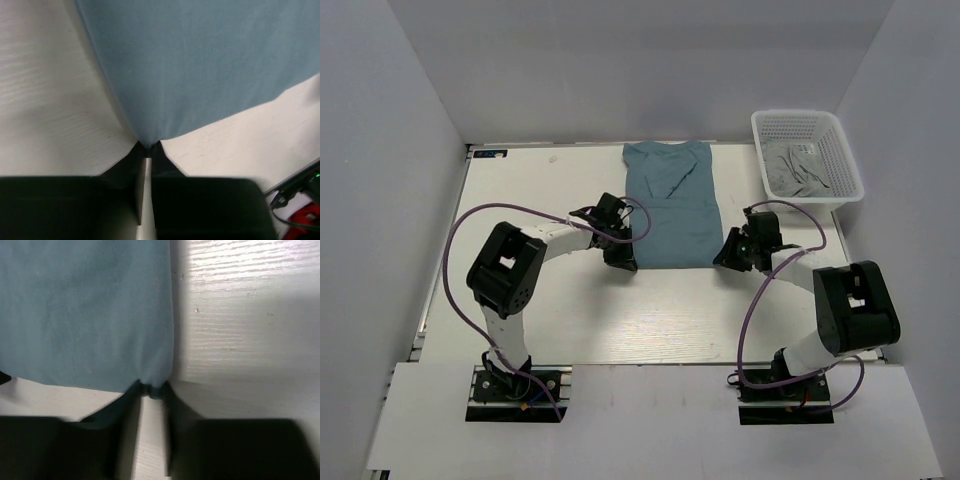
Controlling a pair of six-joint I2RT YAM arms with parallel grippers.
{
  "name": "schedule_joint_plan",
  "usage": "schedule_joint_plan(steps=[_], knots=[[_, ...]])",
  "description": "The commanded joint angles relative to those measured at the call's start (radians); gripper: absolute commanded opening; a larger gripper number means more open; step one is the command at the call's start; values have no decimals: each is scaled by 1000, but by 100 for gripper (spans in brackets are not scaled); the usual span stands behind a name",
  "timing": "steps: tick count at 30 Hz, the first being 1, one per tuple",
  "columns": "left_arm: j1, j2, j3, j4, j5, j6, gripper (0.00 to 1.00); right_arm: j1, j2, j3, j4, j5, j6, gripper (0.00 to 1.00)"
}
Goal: Fold and stack the t-shirts
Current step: Grab one side of the 2/3 rectangular tshirt with both arms, then fold the long partially folded tshirt into a neat square
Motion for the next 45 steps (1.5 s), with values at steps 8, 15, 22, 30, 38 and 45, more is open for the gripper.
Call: schedule_joint_plan(steps=[8, 15, 22, 30, 38, 45], knots=[[-19, 0, -19, -43, 38, 10, 0, 3, -50, 23, -123, -29, -9, 0], [-42, -195, -153, -163, 60, -10, 0, 8, -185, -11, -308, -193, -97, 0], [-81, -483, -214, -248, 200, 23, 0, 14, -412, -36, -474, -368, -199, 0], [-101, -766, -214, -386, 209, -9, 0, 11, -676, 46, -669, -512, -270, 0], [-101, -866, -165, -457, 177, -19, 0, 9, -775, 153, -729, -533, -264, 0], [-88, -834, -136, -434, 97, -19, 0, 8, -710, 190, -617, -512, -225, 0]])
